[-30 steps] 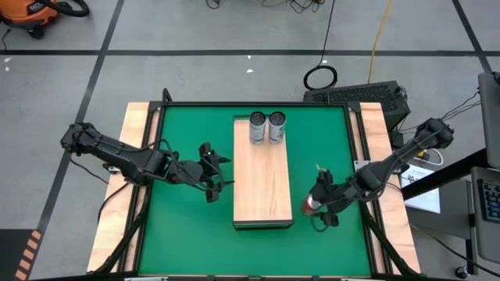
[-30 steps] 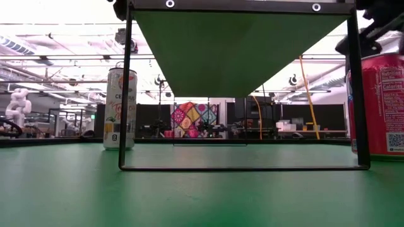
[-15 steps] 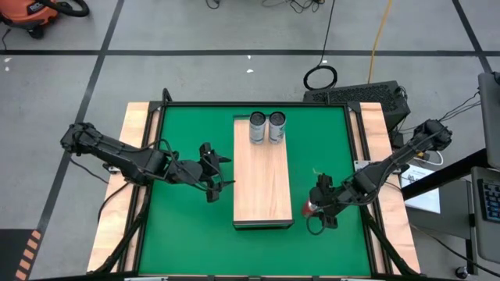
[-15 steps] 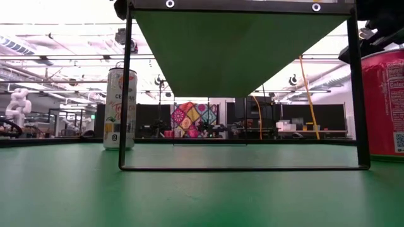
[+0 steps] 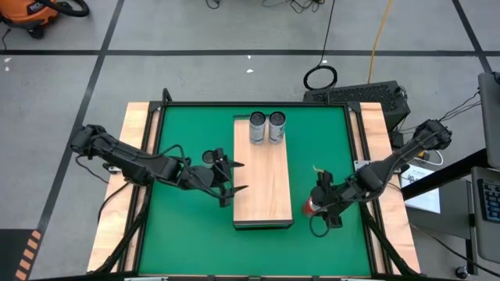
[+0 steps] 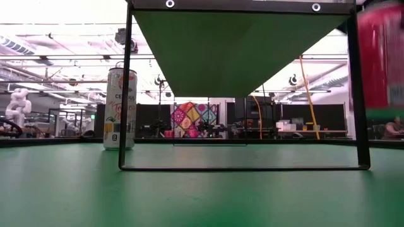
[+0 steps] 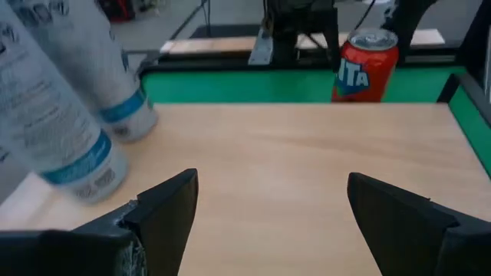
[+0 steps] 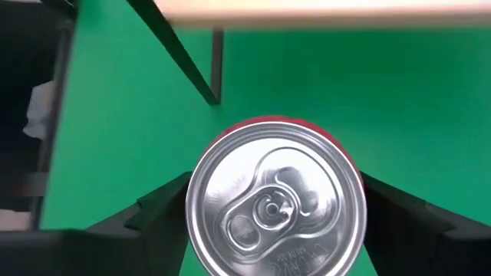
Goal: Place canned beverage on shelf
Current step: Put the red soda can on the shelf
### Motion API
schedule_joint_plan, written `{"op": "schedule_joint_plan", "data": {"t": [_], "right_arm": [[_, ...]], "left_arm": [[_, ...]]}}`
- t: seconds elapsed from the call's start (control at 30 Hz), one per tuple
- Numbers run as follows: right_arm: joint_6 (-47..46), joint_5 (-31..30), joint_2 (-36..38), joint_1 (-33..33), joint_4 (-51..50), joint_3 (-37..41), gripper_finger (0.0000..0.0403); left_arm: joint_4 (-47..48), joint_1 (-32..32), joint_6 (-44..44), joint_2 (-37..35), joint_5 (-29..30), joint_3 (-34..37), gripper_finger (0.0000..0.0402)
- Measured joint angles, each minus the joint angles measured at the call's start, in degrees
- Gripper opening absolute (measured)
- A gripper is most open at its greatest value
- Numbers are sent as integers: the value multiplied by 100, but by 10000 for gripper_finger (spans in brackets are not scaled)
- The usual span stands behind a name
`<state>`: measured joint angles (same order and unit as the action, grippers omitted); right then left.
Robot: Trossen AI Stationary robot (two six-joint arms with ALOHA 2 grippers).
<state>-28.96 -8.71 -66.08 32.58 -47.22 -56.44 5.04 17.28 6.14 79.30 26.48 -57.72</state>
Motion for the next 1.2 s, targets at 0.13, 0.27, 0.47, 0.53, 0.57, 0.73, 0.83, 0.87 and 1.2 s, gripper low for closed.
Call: {"op": "schedule_joint_plan", "data": {"t": [0.13, 0.27, 0.47, 0.53, 0.57, 0.73, 0.83, 0.87, 1.2], "right_arm": [[39, -7, 4, 0, -815, -757, 293], [223, -135, 4, 0, -1386, -1437, 293], [965, -1039, 6, 0, -1382, -2044, 294], [1244, -1443, 6, 0, -1241, -2088, 294], [1395, -1636, 6, 0, -1140, -2088, 294], [1983, -2230, 4, -4, -382, -2085, 294], [2267, -2549, -11, 0, 113, -2085, 294], [2344, -2605, -20, 0, 244, -2085, 294], [3061, -2581, -437, 0, 1351, -2085, 295]], "left_arm": [[-418, 0, -258, 12, 18, 0, 328], [-856, 0, -527, 12, 37, 0, 329], [-1409, 0, -818, 12, 39, 0, 329], [-1496, 0, -860, 12, 39, -2, 329], [-1515, 0, -862, 12, 39, -2, 329], [-1695, 0, -994, 69, 39, -2, 329], [-1811, -4, -1097, 179, 24, -2, 329], [-1913, -4, -1161, 226, 9, -2, 329], [-2409, 11, -1868, 672, -16, -2, 329]]}}
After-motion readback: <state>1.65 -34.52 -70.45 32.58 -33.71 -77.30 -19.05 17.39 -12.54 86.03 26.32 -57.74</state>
